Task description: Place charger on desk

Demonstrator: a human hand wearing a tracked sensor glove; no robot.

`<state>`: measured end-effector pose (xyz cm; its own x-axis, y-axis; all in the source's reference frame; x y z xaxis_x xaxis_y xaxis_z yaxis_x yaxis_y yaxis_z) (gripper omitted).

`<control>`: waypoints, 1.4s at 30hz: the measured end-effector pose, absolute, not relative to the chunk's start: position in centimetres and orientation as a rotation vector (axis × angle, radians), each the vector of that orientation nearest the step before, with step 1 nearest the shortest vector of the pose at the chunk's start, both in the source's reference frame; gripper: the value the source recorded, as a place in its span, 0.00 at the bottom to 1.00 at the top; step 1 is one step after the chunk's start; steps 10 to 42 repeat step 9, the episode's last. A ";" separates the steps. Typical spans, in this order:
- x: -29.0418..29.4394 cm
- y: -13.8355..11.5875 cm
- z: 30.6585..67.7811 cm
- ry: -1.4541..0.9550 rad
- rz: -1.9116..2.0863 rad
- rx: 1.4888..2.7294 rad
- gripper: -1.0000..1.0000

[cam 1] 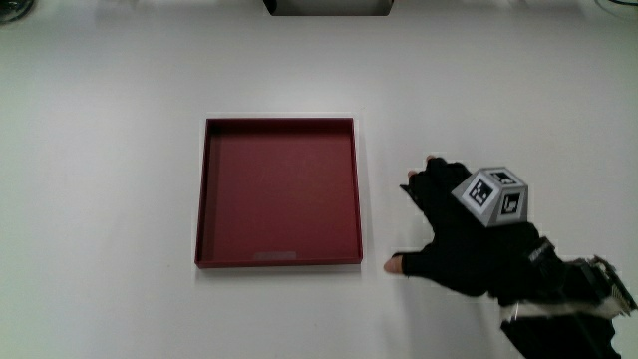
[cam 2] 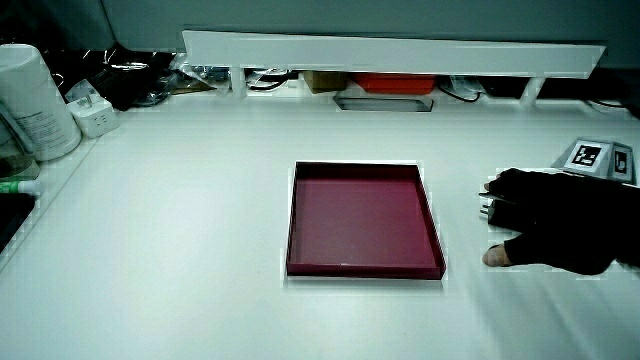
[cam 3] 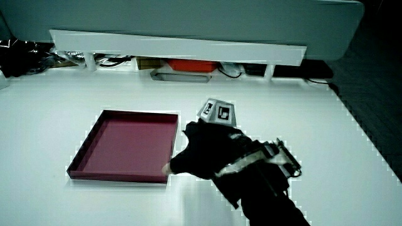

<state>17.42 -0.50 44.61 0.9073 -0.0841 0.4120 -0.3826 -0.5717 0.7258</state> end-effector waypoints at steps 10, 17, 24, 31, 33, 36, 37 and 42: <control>13.6 3.7 39.2 -0.595 0.520 2.075 0.00; 13.6 3.7 39.2 -0.595 0.520 2.075 0.00; 13.6 3.7 39.2 -0.595 0.520 2.075 0.00; 13.6 3.7 39.2 -0.595 0.520 2.075 0.00; 13.6 3.7 39.2 -0.595 0.520 2.075 0.00; 13.6 3.7 39.2 -0.595 0.520 2.075 0.00; 13.6 3.7 39.2 -0.595 0.520 2.075 0.00; 13.6 3.7 39.2 -0.595 0.520 2.075 0.00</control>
